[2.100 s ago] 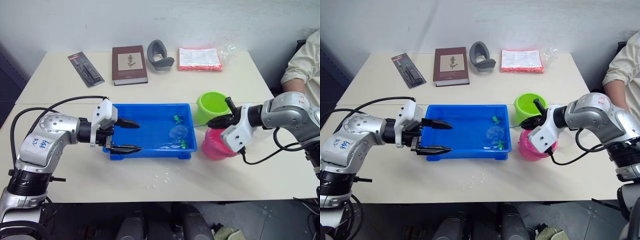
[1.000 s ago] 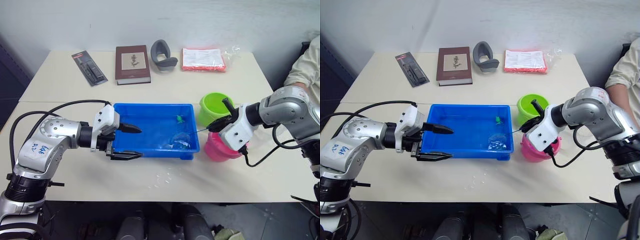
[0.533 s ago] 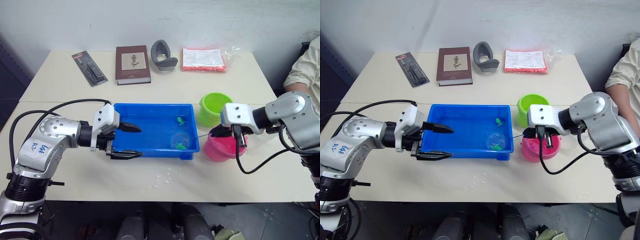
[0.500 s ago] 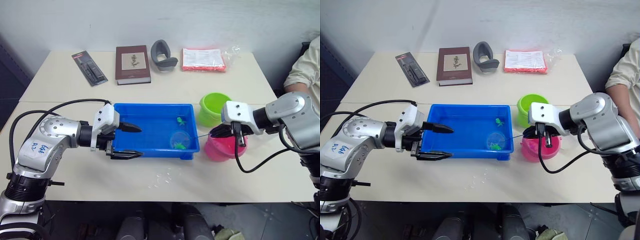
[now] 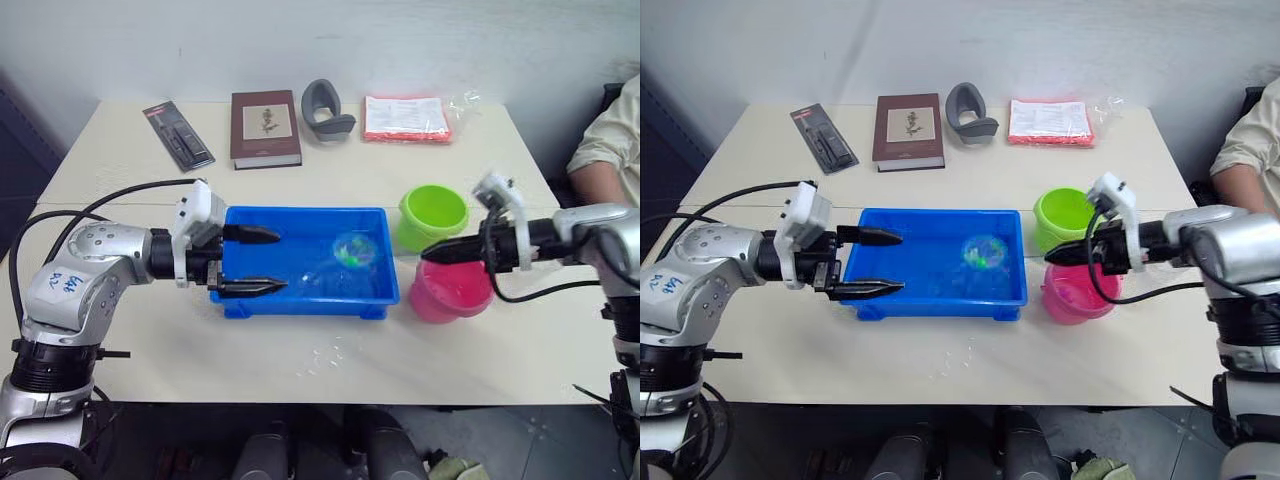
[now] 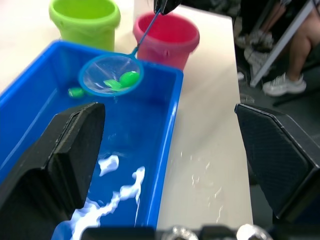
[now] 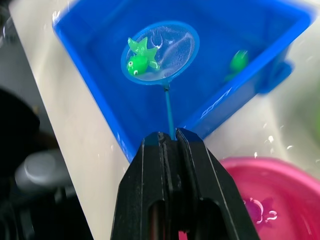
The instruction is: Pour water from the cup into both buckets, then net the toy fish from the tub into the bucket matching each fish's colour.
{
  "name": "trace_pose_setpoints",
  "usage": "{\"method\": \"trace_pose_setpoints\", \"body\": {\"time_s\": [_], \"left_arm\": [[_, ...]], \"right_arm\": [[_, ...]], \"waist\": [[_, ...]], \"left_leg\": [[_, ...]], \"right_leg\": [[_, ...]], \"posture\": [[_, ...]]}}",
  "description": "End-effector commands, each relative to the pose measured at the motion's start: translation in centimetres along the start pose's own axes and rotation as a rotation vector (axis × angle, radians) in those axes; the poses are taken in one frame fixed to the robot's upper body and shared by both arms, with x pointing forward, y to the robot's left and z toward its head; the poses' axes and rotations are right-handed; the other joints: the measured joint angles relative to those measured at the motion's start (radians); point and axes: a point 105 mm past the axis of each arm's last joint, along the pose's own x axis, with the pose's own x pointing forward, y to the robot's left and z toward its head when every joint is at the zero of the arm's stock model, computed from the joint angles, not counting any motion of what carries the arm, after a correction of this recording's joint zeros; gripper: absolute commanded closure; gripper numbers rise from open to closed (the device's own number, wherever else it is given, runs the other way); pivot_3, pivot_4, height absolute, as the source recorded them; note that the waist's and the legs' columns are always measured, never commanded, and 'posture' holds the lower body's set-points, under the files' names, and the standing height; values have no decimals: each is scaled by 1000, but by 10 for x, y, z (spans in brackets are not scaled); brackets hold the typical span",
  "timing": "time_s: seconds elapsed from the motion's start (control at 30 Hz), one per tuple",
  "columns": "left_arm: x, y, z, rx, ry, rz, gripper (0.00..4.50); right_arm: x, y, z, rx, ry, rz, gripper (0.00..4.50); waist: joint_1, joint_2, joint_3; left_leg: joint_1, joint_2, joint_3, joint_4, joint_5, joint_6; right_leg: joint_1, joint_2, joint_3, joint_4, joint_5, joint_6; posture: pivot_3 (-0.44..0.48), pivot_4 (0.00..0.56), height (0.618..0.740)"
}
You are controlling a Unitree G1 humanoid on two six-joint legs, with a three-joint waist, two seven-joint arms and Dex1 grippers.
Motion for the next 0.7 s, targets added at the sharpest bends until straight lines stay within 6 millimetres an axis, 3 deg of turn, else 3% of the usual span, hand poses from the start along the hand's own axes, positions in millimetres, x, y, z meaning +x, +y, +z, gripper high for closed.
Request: {"method": "trace_pose_setpoints", "body": {"time_s": [0.03, 0.3, 0.43, 0.53, 0.6, 0.7], "left_arm": [[-2, 2, 11, 22, -40, 14, 25], [8, 12, 14, 53, -56, 17, 25], [10, 16, 14, 72, -49, 23, 25], [11, 18, 16, 77, -55, 22, 25], [11, 19, 17, 82, -57, 21, 25], [12, 20, 18, 86, -58, 18, 25]], "right_arm": [[-37, -7, 28, -85, -120, -165, 4500], [-75, -50, 30, -466, -85, -591, 4500], [-74, -56, 19, -1081, 189, -678, 4500], [-67, -48, 18, -1588, 354, -617, 4500], [-67, -44, 26, -1748, 353, -618, 4500], [-77, -47, 42, -1837, 330, -691, 4500]], "waist": [[0, 0, 0], [0, 0, 0], [-3, 0, 0], [-9, 0, 0], [-15, 0, 0], [-21, 0, 0]], "left_leg": [[0, 0, 0, 0, 0, 0], [0, -1, 1, 0, 0, 0], [0, -1, 3, -1, 0, 0], [2, -1, 6, -1, 0, -1], [2, -1, 7, -1, 1, -2], [3, -1, 6, -1, 2, -4]], "right_leg": [[0, 0, 0, 0, 0, 0], [0, 0, 0, -1, 0, 0], [0, 1, 0, -1, 1, 1], [-1, 2, 3, -1, 1, 1], [-1, 2, 4, -2, 1, 1], [-1, 3, 5, -1, 1, 1]], "posture": [[0, 150, 740], [0, 150, 740], [0, 150, 740], [0, 150, 740], [0, 150, 740], [0, 150, 740]]}}
